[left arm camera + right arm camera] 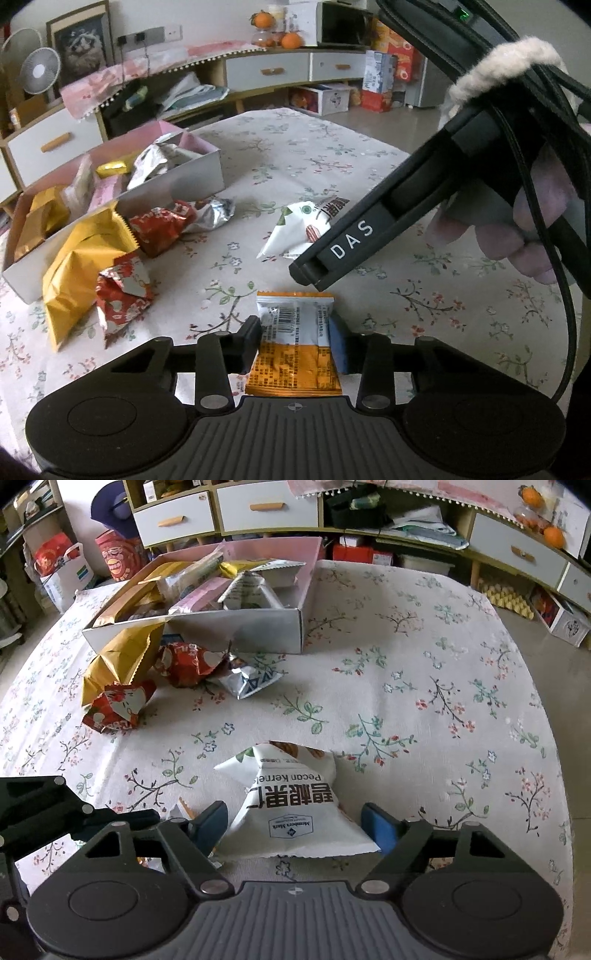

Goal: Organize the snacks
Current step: 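Carry the orange packet and pecan bag into the box and open both tools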

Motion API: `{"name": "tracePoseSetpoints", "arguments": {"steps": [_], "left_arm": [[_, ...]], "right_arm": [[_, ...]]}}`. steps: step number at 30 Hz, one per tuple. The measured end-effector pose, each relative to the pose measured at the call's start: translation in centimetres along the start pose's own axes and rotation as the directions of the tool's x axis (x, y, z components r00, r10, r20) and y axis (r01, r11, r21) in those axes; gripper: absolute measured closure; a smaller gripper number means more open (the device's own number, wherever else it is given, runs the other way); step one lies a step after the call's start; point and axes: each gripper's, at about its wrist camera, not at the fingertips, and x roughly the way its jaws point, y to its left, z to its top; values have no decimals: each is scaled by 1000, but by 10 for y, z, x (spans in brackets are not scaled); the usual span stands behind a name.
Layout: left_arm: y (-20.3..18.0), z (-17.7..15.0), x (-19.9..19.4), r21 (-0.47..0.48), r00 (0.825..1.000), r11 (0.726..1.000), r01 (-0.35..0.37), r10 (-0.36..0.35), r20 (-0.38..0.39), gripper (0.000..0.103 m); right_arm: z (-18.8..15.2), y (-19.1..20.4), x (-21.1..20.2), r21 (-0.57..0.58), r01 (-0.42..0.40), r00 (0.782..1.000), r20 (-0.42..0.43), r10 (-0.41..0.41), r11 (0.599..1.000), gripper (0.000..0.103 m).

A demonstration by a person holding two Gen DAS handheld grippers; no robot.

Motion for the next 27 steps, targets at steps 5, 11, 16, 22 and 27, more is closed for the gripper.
{"name": "tracePoseSetpoints", "arguments": {"steps": [5,11,16,22,27], "left_arm": [[12,-1,-7,-28,1000,999,-27,27,8,66],[31,-3,-16,-82,999,995,-49,49,1,66],[44,-6,-24,-114,998,992,-61,62,4,66],[58,-8,-31,-157,997,985,-71,73,4,66],[70,-7,-38,-197,997,978,-68,71,8,66]], "right_arm": [[3,2,1,-7,11,1000,11,-11,1000,59],[7,3,1,24,10,1000,8,-10,1000,62],[10,14,1,5,3,1000,6,-3,1000,62],[16,24,-1,-2,-7,1000,14,7,1000,62],[24,33,-1,4,-14,1000,24,14,1000,62]]}}
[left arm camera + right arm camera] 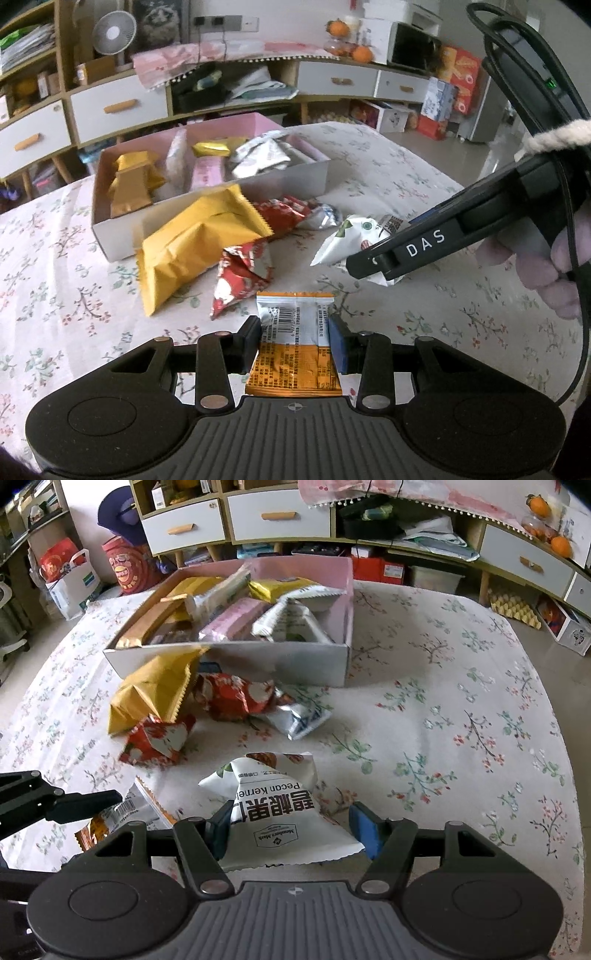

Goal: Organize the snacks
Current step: 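Carry the orange packet and pecan bag into the box and open both tools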

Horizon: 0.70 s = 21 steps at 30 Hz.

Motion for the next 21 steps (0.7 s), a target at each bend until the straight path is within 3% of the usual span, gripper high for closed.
{"name": "tracePoseSetpoints", "arguments": {"steps": [13,21], "left_arm": [[36,16,-19,-92,999,996,-12,16,48,66],[56,28,-27,-141,995,989,-38,51,90,66]], "right_arm": [[26,30,-13,0,-54,996,65,54,999,62],[46,25,-20,64,-69,991,119,61,996,62]]}}
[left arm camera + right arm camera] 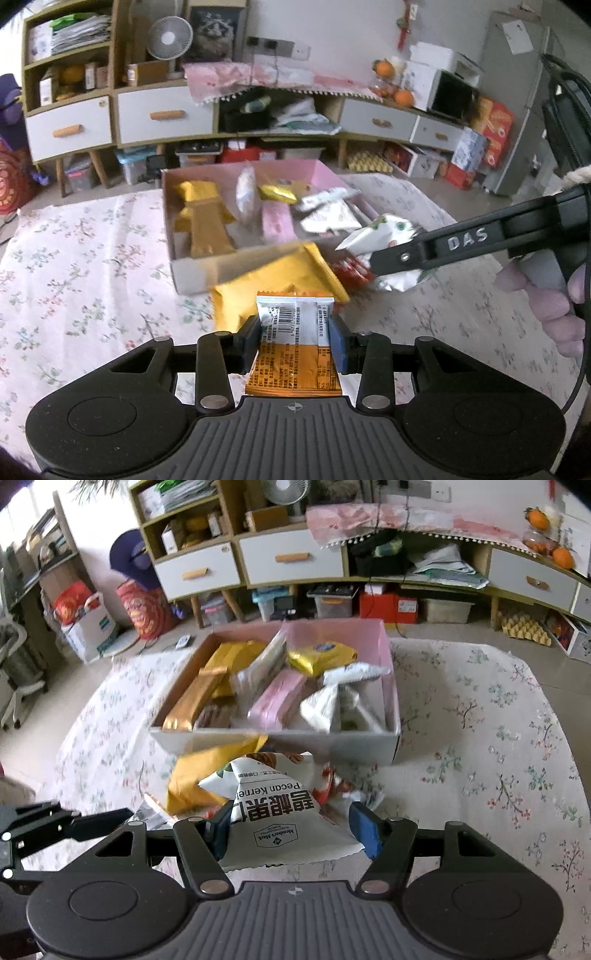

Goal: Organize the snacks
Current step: 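Carry the orange packet and pecan bag into the box and open both tools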

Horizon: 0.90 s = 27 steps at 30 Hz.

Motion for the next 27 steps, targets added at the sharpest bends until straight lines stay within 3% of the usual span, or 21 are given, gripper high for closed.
{"name": "tracePoseSetpoints", "arguments": {"steps": [14,23,27], "left_arm": [[29,40,13,-136,992,986,-91,102,78,66],[31,54,33,-250,987,965,-78,109,115,66],[23,59,43,-226,986,971,-79,109,123,66]], "right_arm": [[31,-12,3,143,-40,996,85,28,989,62],[45,-18,13,195,-82,984,174,47,977,62],[48,-28,21,253,-138,971,224,81,958,62]]}}
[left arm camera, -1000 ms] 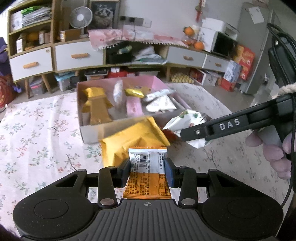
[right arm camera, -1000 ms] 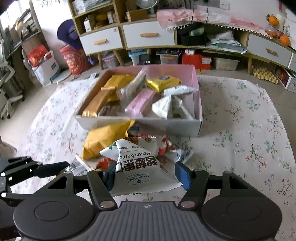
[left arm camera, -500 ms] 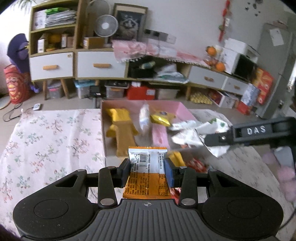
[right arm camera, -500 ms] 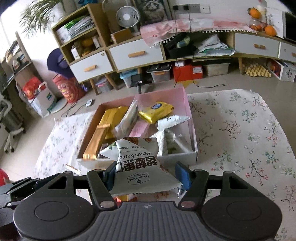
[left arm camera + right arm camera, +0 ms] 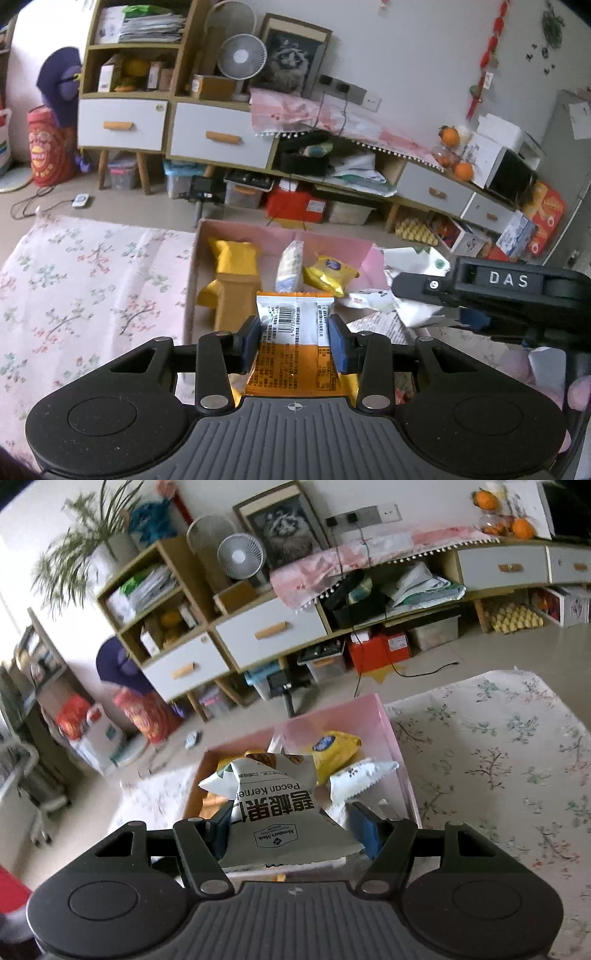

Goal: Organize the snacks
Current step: 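Carry the orange packet and pecan bag into the box and open both tools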

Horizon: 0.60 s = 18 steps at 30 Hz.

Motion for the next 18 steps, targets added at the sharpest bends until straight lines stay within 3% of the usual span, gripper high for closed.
{"name": "tracePoseSetpoints", "arguments": {"steps": [10,18], "left_arm": [[-6,7,35,68,999,997,-47,48,-14,66],[12,-2,50,14,999,999,-43,44,-25,66]], "right_arm": [[4,-15,18,71,-32,999,22,30,997,62],[0,-4,23,-91,24,999,49,-19,996,62]]}}
